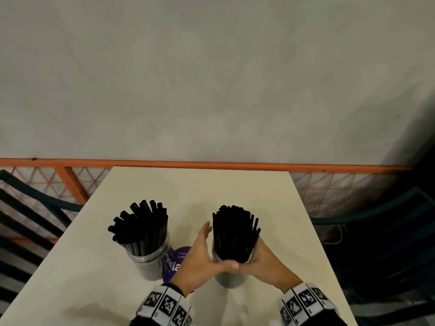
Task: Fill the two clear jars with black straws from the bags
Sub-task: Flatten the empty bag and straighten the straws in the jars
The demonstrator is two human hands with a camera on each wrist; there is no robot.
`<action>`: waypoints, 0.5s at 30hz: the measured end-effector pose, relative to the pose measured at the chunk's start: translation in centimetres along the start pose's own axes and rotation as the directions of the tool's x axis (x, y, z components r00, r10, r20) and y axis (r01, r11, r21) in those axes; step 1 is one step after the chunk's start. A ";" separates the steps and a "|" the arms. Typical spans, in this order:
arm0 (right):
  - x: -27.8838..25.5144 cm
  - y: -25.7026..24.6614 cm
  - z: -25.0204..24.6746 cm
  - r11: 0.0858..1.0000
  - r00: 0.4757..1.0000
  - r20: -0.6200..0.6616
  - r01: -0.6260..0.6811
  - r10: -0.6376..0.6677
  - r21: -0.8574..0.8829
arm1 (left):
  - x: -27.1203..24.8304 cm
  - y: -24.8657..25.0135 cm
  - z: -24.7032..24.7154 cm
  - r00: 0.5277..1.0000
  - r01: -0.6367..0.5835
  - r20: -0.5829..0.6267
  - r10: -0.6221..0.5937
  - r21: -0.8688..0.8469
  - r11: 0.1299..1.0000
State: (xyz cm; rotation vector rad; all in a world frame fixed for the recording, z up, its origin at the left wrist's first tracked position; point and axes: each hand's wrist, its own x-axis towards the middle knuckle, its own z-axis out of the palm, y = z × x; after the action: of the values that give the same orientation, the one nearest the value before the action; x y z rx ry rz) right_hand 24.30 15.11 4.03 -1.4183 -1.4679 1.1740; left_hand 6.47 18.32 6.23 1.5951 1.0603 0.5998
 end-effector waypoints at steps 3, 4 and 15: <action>1.1 0.0 0.2 1.000 0.996 0.086 -0.005 0.008 -0.028 | 0.6 -0.4 0.3 0.998 -0.053 0.026 0.055 -0.077 0.996; 1.4 -0.1 0.1 0.999 0.994 0.109 -0.016 0.020 -0.042 | 0.7 -0.6 0.4 0.998 -0.054 0.014 0.056 -0.098 0.994; 3.1 -2.8 0.4 0.986 0.992 0.099 0.088 -0.075 -0.140 | 3.2 0.4 -0.4 0.993 -0.121 -0.015 0.120 -0.130 0.984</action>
State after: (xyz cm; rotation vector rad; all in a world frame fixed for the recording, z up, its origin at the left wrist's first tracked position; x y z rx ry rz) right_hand 22.79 18.28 6.38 -1.4009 -1.6895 1.1149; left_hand 7.82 21.27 6.24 1.5503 0.9148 0.7422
